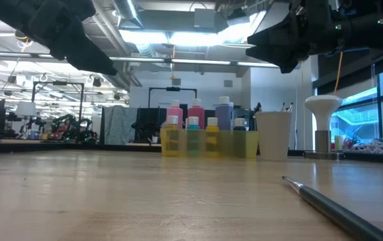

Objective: Pick & Place Paint Supplies
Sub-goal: Put the small green paint bottle into the yellow bin

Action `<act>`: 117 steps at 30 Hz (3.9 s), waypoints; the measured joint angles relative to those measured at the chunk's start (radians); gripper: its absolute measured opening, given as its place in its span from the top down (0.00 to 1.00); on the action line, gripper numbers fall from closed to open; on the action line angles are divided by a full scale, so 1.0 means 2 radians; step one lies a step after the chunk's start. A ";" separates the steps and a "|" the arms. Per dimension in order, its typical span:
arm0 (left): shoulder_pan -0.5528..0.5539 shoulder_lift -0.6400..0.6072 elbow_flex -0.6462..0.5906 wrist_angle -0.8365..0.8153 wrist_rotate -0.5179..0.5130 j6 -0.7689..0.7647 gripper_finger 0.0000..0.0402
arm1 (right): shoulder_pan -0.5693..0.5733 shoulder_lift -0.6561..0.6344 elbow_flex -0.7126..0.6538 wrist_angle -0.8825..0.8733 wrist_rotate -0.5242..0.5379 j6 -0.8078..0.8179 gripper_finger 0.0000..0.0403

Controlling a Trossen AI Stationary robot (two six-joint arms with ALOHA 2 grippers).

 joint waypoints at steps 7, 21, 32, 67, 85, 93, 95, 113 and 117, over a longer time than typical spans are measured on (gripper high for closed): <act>0.000 0.000 0.000 0.000 0.000 0.000 0.26 | 0.000 0.000 0.000 0.000 0.000 0.000 0.44; 0.000 0.000 0.000 0.000 -0.001 0.000 0.26 | 0.000 0.000 0.000 0.000 0.000 0.000 0.44; 0.000 0.000 0.000 0.000 -0.001 0.000 0.26 | 0.000 0.000 0.000 0.000 0.000 0.000 0.44; 0.000 0.000 0.000 -0.031 0.054 -0.028 0.26 | 0.000 0.000 0.000 0.000 0.001 0.000 0.44; -0.022 0.000 0.105 -0.264 0.131 -0.154 0.26 | 0.000 0.000 0.000 -0.005 0.001 -0.001 0.44; -0.028 0.000 0.167 -0.452 0.201 -0.394 0.26 | 0.000 0.000 0.000 -0.010 0.001 -0.004 0.44; -0.028 0.000 0.173 -0.485 0.216 -0.435 0.26 | 0.000 0.000 0.000 -0.010 0.001 -0.004 0.44; -0.054 0.044 0.173 -0.519 0.328 -0.621 0.26 | 0.000 0.000 0.000 -0.004 0.001 -0.004 0.44; -0.065 0.059 0.173 -0.519 0.328 -0.626 0.26 | 0.000 0.000 0.000 -0.004 0.001 -0.004 0.44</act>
